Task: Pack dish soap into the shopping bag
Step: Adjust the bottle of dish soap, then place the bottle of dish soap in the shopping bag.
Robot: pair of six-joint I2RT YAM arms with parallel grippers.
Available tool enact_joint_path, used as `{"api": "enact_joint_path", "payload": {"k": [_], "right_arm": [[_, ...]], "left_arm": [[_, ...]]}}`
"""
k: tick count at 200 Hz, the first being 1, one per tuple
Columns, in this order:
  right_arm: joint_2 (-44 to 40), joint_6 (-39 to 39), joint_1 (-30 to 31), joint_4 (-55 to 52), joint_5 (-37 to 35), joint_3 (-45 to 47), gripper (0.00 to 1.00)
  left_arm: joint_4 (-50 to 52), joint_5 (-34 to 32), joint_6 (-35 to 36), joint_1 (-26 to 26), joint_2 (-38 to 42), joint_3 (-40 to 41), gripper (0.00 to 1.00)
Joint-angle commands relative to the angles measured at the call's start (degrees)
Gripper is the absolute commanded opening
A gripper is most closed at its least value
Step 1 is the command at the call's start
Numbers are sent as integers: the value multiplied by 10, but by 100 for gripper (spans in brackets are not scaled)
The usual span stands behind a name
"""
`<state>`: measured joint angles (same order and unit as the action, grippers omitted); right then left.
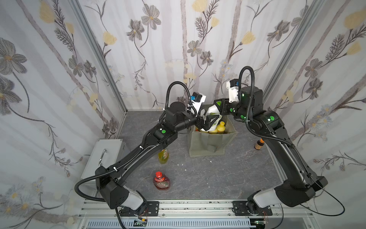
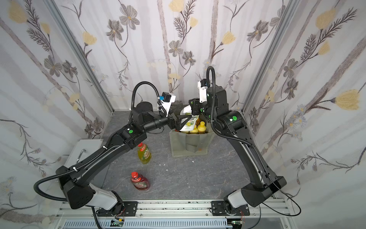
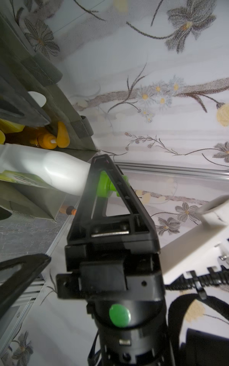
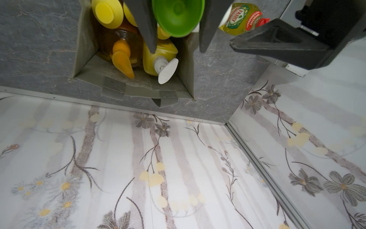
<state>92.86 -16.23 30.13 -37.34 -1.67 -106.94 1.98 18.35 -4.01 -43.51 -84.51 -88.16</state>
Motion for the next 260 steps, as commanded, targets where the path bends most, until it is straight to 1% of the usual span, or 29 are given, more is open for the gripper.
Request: {"api": "enact_joint_path", "payload": {"k": [1,17,20,27,57,90,103,111,123,136,145,153,169,180,185,199,229,235,253,260], "right_arm": [[-10,8,-5,83,-24,10,7],[-10,14,-5,83,-38,17,7],[-26,15,-5,83,-40,19,7],[-33,15,-5,84,-45,25,7],[-77,9,-3,97,-52,70,6],[-125,9,2,117,-74,130,5],[-141,11,2,132,-90,166,5],[-148,12,2,140,-100,187,5],[-160,13,2,152,-109,217,5],[-173,15,2,168,-117,244,5],[-181,18,3,176,-121,259,5],[-186,21,3,183,-128,269,5],[-194,31,3,198,-145,284,4],[-199,39,3,212,-149,294,4],[-200,42,3,218,-149,297,4],[-201,53,3,241,-143,311,4],[-188,81,9,267,-139,329,4],[-184,85,10,266,-139,331,4],[-181,93,17,268,-137,344,4],[-182,96,22,270,-139,351,4]], "left_arm": [[91,-4,42,-1,1,-10,100],[136,-18,61,-2,-7,-14,100],[144,-22,64,-4,-7,-14,100],[161,-34,76,-7,-13,-16,100],[244,-122,132,-36,-43,-47,100],[267,-145,152,-59,-67,-55,100],[276,-164,155,-67,-78,-56,97],[280,-174,158,-71,-86,-57,91],[286,-185,161,-75,-96,-58,76],[290,-186,160,-77,-102,-57,58],[289,-182,156,-79,-103,-54,42],[286,-178,152,-81,-102,-50,31],[278,-166,142,-84,-98,-37,16],[273,-160,135,-87,-95,-29,7],[272,-159,133,-88,-94,-25,5],[269,-156,125,-91,-87,-15,2],[248,-150,109,-91,-66,9,2],[244,-151,107,-91,-63,12,5],[232,-158,99,-91,-48,17,19],[226,-161,96,-91,-40,20,22]]}}
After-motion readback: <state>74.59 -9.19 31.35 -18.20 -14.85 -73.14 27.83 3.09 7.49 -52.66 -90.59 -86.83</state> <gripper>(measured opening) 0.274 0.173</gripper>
